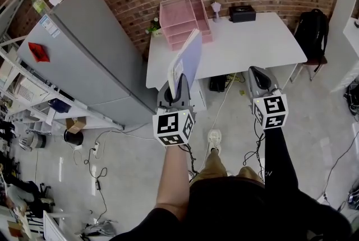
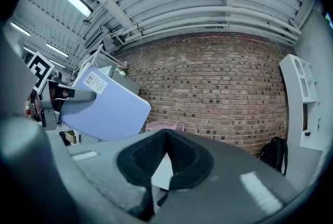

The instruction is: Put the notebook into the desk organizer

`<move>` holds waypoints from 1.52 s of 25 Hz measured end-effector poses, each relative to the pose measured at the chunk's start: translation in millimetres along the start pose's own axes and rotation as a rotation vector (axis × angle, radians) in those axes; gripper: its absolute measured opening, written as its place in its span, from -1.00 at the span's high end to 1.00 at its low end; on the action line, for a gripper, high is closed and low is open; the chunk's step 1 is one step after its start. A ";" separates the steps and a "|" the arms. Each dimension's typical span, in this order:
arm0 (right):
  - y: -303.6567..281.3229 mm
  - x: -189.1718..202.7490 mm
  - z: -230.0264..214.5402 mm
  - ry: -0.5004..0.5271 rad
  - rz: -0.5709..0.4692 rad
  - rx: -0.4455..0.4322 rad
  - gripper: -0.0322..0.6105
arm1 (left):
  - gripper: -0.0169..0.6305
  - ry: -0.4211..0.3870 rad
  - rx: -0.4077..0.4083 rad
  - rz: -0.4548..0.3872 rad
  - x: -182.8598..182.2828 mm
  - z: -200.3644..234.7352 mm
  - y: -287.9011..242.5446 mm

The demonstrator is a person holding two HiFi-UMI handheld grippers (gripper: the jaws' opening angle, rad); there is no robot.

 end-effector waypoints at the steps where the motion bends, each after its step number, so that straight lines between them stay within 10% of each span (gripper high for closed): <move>1: -8.1 -1.3 -2.2 0.001 0.001 0.004 0.90 | 0.84 0.001 0.002 -0.001 -1.2 3.5 -7.6; 38: -324.1 -91.8 -92.2 -0.002 -0.013 0.103 0.90 | 0.84 -0.013 0.102 -0.036 -87.4 151.1 -339.4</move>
Point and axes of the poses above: the fingertips, and each gripper's own axes: y backward along the fingers, z to its left, x out of its underside, the point moved 10 cm from there along y, backward along the fingers, and after that the axes turned 15 degrees about z, right-handed, at the moved point
